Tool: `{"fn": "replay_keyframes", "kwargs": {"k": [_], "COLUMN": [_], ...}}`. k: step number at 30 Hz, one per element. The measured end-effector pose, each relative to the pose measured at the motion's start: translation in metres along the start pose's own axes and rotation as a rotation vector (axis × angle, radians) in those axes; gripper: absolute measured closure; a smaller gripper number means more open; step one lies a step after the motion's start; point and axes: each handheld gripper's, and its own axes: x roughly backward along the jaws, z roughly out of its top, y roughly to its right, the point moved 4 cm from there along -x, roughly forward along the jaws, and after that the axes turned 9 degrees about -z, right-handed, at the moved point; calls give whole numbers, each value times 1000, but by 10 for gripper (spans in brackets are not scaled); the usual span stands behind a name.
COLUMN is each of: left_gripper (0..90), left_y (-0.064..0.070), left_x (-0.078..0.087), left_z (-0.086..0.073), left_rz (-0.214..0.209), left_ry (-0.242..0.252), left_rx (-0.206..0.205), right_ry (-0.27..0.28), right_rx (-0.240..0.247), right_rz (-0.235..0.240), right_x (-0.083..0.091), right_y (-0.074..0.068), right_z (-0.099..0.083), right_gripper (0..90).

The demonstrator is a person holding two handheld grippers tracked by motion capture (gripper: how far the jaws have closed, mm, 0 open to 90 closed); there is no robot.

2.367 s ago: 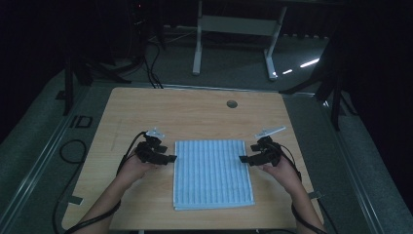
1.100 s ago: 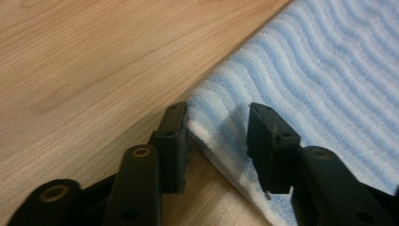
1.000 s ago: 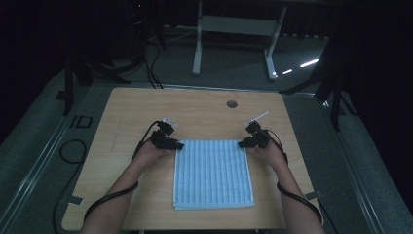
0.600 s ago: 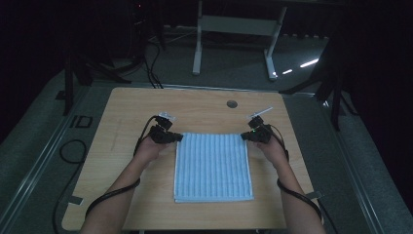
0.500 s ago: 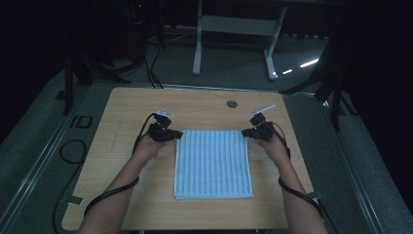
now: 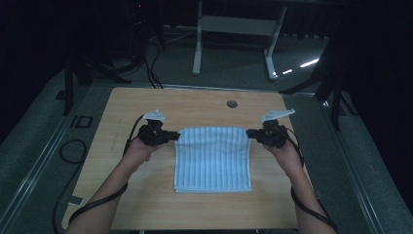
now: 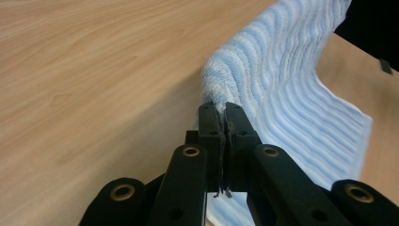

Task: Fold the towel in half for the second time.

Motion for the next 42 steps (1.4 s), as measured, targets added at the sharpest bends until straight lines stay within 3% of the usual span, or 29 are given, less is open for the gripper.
{"fn": "replay_keyframes", "kwargs": {"k": [7, 14, 17, 26, 29, 31, 33, 35, 39, 42], "left_gripper": [868, 866, 865, 865, 861, 830, 770, 713, 637, 609], "left_y": [31, 60, 69, 76, 80, 81, 79, 78, 78, 82], "left_x": [10, 12, 11, 8, 4, 2, 3, 6, 14, 12], "left_z": [-24, -49, -62, -90, -100, -107, -112, -112, -101, -91], "left_rz": [-10, -79, -95, -111, -120, -140, -164, -163, -165, -168], "left_ry": [-43, -46, -54, -65, -102, -127, -136, -128, -92, -100], "left_rx": [-55, -56, -76, -38, -46, -30, -5, 4, 7, -24], "right_ry": [28, 7, 6, -23, -31, -42, -56, -70, -58, -40], "right_rx": [41, 52, 47, 31, 19, 11, -1, -21, -41, -56], "right_rz": [39, 65, 86, 115, 122, 136, 154, 189, 171, 154], "right_x": [27, 39, 44, 48, 49, 49, 49, 51, 57, 58], "right_y": [-26, -45, -53, -68, -70, -72, -76, -78, -76, -71], "right_z": [-33, -60, -70, -97, -104, -109, -117, -123, -126, -121], "right_gripper": [868, 867, 867, 867, 866, 856, 766, 718, 667, 667]}}
